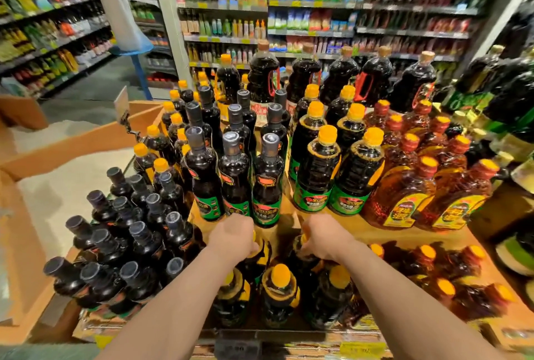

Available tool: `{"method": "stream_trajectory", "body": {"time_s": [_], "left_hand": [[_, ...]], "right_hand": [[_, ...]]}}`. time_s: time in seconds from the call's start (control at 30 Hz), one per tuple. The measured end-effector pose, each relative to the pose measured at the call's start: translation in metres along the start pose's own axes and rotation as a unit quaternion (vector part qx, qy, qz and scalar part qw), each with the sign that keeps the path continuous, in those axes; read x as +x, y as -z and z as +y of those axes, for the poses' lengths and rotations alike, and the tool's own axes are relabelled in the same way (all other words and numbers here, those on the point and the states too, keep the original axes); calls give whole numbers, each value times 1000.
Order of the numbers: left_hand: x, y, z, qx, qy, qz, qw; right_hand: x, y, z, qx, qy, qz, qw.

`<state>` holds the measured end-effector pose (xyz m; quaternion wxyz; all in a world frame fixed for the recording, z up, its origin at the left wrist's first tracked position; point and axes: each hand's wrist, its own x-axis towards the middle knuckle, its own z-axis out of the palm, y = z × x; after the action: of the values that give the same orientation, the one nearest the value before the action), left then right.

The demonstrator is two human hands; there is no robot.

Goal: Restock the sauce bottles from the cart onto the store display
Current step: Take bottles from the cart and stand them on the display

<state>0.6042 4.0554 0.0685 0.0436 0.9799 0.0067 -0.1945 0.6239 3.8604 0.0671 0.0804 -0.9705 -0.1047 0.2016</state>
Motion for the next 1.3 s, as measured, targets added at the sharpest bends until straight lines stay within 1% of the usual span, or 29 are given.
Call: {"method": "stream_trajectory", "body": {"time_s": [0.17,0.4,0.47,0.53,0.7,0.73,0.8,0.83,0.97,1.0,1.07,1.13,1.17,1.2,1.23,1.3], "left_hand": [[-4,7,8,46,-25,-25,998],[-2,8,11,47,-35,-35,998],[0,10,10,49,-38,-39,997],[2,12,10,52,-44,-40,997],[-4,24,26,117,-39,-53,991],[-7,27,33,126,-34,-35,991],[-14,39,50,140,-25,31,989],[-16,48,61,137,-25,51,989],[-17,108,108,91,-65,65,992],[-15,123,119,83,-76,80,990],[-13,148,135,79,-83,143,983],[-7,164,150,104,-75,238,963],[-4,170,157,115,-76,268,953],[1,176,163,119,-76,273,952],[7,180,168,114,-75,258,956],[19,184,174,118,-74,201,970]], "right_hand": [[1,-3,0,-18,-2,7,1000],[-5,-1,-5,-34,-31,1,999],[-11,3,-4,-38,-32,24,998],[-19,9,-2,-20,-28,57,998],[-40,39,12,47,-8,124,991],[-43,48,17,47,1,138,989],[-47,70,28,32,19,153,988],[-50,83,34,23,26,156,987],[-56,135,60,-24,58,173,983],[-55,149,68,-43,69,179,980],[-51,171,82,-76,88,197,974],[-40,189,98,-101,105,219,965],[-33,195,104,-103,110,232,961],[-26,200,110,-95,114,240,959],[-20,202,114,-86,118,240,960],[-8,206,120,-99,125,216,963]]}}
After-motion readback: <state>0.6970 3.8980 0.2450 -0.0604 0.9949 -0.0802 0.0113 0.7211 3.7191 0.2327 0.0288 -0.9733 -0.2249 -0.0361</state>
